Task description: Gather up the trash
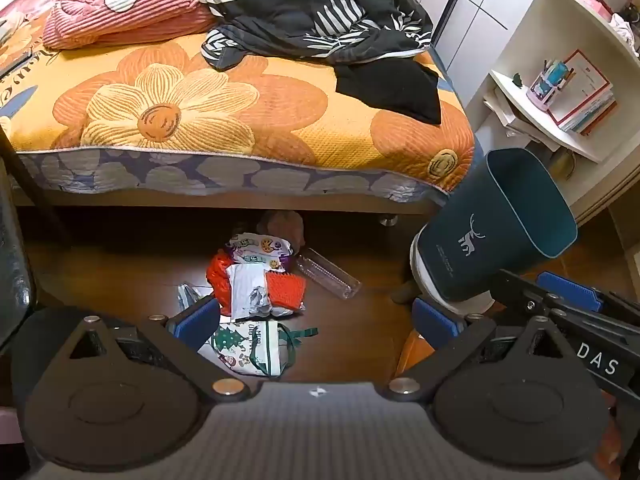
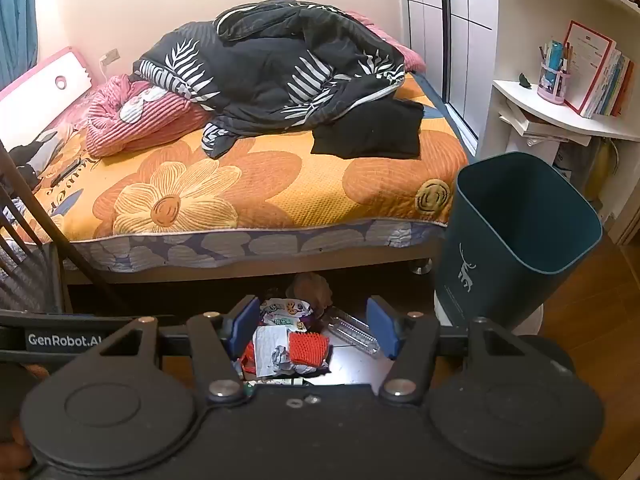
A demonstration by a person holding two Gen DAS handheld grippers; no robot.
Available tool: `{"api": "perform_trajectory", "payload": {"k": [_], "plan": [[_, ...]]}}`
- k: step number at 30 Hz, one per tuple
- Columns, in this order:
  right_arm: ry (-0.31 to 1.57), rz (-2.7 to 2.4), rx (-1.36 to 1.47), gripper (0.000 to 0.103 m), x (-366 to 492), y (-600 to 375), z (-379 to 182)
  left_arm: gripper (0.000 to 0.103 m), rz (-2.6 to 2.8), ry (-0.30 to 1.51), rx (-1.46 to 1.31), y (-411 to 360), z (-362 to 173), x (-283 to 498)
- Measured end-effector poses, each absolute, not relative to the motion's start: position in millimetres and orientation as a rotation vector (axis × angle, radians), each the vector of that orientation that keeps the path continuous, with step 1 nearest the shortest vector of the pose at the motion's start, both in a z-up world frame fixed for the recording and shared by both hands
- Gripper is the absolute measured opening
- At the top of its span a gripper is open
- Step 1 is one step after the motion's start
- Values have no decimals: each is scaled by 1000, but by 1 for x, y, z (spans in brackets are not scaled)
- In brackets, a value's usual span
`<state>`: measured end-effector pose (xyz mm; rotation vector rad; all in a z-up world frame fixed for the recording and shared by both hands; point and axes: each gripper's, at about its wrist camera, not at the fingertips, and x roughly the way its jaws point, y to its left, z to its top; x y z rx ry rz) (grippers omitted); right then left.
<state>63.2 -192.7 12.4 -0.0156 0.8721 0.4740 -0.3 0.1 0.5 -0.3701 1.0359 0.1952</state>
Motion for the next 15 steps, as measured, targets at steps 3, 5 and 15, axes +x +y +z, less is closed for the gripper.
{"api": "perform_trajectory", "payload": {"k": [3, 5, 15], "plan": [[875, 472, -17, 60, 62, -193, 13, 103, 190, 1027, -357, 0, 3, -1], [873, 472, -18, 60, 62, -194, 14, 103, 193, 1028, -355, -1, 2, -1], [876, 448, -8, 60, 60, -193, 18, 103, 175, 1016, -338, -2, 4, -1]]}}
